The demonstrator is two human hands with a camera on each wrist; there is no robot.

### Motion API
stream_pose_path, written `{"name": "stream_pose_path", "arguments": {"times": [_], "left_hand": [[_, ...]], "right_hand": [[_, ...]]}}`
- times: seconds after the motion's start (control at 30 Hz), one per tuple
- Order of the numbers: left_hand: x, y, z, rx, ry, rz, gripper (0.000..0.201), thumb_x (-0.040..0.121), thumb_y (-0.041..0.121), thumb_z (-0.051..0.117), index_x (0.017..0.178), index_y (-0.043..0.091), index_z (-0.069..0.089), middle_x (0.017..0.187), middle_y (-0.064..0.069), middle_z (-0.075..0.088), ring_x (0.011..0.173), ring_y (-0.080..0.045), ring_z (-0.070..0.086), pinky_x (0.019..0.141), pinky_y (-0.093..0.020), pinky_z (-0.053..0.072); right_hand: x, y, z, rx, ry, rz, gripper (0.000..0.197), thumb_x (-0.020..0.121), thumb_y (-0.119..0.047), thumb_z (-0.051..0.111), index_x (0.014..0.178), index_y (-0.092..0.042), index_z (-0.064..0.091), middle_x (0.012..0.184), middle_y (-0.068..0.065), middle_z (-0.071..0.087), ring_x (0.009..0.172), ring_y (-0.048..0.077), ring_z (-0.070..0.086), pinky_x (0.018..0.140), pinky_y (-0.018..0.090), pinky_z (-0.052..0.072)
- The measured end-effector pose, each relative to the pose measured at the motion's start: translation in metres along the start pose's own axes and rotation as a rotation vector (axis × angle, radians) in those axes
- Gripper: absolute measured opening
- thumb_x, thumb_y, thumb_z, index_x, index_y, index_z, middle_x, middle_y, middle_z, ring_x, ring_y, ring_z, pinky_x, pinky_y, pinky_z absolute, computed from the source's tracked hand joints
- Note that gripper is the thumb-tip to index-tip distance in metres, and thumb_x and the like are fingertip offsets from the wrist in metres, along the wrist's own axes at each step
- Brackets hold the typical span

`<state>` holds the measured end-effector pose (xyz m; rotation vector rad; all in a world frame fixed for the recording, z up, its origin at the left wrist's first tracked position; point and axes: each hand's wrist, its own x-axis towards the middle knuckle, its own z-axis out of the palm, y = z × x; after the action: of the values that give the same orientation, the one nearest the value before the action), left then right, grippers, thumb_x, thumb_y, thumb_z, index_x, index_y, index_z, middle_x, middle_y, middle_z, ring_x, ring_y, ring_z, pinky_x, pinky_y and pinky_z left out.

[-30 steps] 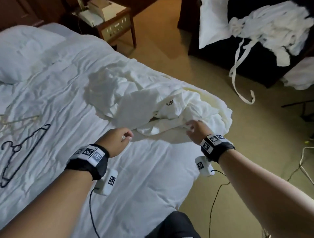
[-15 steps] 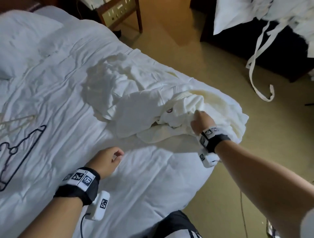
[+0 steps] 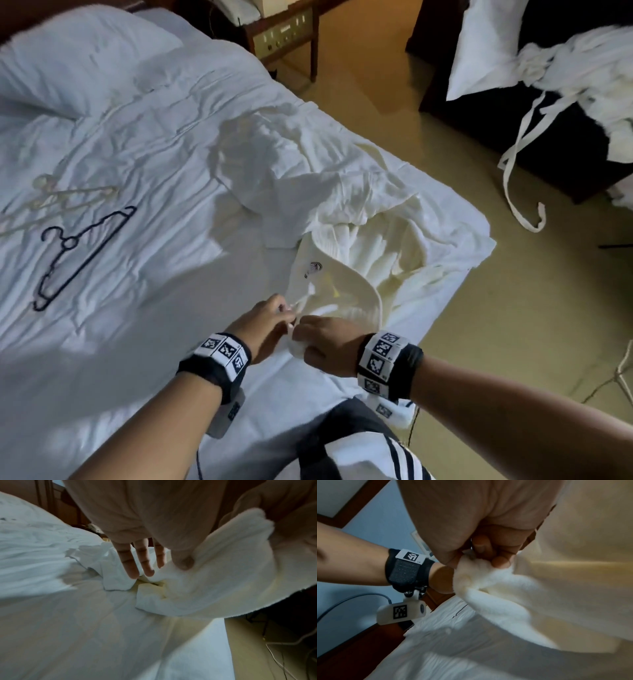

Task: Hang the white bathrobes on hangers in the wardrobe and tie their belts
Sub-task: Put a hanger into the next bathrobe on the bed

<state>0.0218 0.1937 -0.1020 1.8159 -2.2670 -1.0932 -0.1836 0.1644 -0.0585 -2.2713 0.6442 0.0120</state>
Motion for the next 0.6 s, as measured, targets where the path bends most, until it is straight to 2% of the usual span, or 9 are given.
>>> {"name": "stream_pose_path", "arguments": {"times": [0.07, 0.17, 0.3, 0.37, 0.43, 0.53, 0.6], "left_hand": [[-0.039, -0.008, -0.001, -0.050, -0.030, -0.034, 0.024, 0.088, 0.020, 0.049, 0.102, 0.040, 0.048, 0.099, 0.008, 0.039, 0.083, -0.015, 0.054, 0.080, -0.038, 0.051], [-0.112, -0.040, -0.015, -0.014, -0.049, -0.138, 0.020, 0.092, 0.019, 0.043, 0.099, 0.037, 0.048, 0.094, 0.004, 0.036, 0.077, -0.020, 0.053, 0.078, -0.043, 0.051], [-0.242, -0.100, -0.060, 0.157, -0.015, -0.315, 0.020, 0.090, 0.016, 0.044, 0.096, 0.035, 0.049, 0.097, -0.001, 0.036, 0.073, -0.027, 0.052, 0.074, -0.041, 0.050], [-0.318, -0.136, -0.086, 0.306, 0.001, -0.469, 0.013, 0.093, 0.022, 0.044, 0.097, 0.034, 0.048, 0.101, -0.003, 0.038, 0.077, -0.027, 0.052, 0.073, -0.039, 0.049], [-0.392, -0.168, -0.109, 0.474, 0.008, -0.682, 0.012, 0.095, 0.028, 0.044, 0.104, 0.035, 0.048, 0.107, -0.004, 0.039, 0.084, -0.025, 0.049, 0.074, -0.034, 0.046], [-0.477, -0.212, -0.114, 0.597, 0.006, -0.981, 0.039, 0.088, 0.024, 0.052, 0.125, 0.036, 0.046, 0.124, -0.010, 0.037, 0.105, -0.032, 0.048, 0.084, -0.037, 0.043], [-0.514, -0.236, -0.094, 0.479, 0.042, -1.143, 0.037, 0.089, 0.021, 0.050, 0.124, 0.031, 0.048, 0.126, -0.013, 0.035, 0.110, -0.037, 0.048, 0.090, -0.043, 0.045]], "right_hand": [[0.005, -0.032, 0.014, 0.007, -0.030, 0.002, 0.041, 0.078, -0.030, 0.036, 0.100, -0.004, 0.060, 0.102, 0.013, 0.059, 0.085, 0.032, 0.056, 0.071, 0.035, 0.045], [0.030, -0.089, 0.041, 0.019, -0.037, -0.006, 0.035, 0.080, -0.026, 0.046, 0.106, -0.007, 0.060, 0.102, 0.013, 0.059, 0.088, 0.032, 0.056, 0.077, 0.038, 0.046], [0.083, -0.190, 0.096, 0.091, -0.045, -0.092, 0.033, 0.081, -0.024, 0.048, 0.105, -0.007, 0.061, 0.097, 0.013, 0.059, 0.082, 0.029, 0.054, 0.073, 0.033, 0.042], [0.111, -0.247, 0.126, 0.227, -0.061, -0.151, 0.026, 0.088, -0.012, 0.050, 0.109, -0.008, 0.064, 0.093, 0.008, 0.058, 0.076, 0.020, 0.052, 0.072, 0.027, 0.040], [0.138, -0.294, 0.153, 0.321, -0.083, -0.190, 0.028, 0.091, -0.005, 0.052, 0.114, -0.012, 0.064, 0.094, 0.002, 0.055, 0.074, 0.015, 0.052, 0.072, 0.026, 0.043], [0.173, -0.330, 0.185, 0.223, -0.140, -0.174, 0.033, 0.089, -0.010, 0.057, 0.121, -0.020, 0.062, 0.103, -0.001, 0.054, 0.080, 0.014, 0.054, 0.086, 0.031, 0.049], [0.190, -0.330, 0.202, 0.103, -0.206, -0.145, 0.034, 0.091, -0.016, 0.057, 0.124, -0.022, 0.058, 0.107, -0.001, 0.054, 0.086, 0.016, 0.057, 0.091, 0.033, 0.048]]}}
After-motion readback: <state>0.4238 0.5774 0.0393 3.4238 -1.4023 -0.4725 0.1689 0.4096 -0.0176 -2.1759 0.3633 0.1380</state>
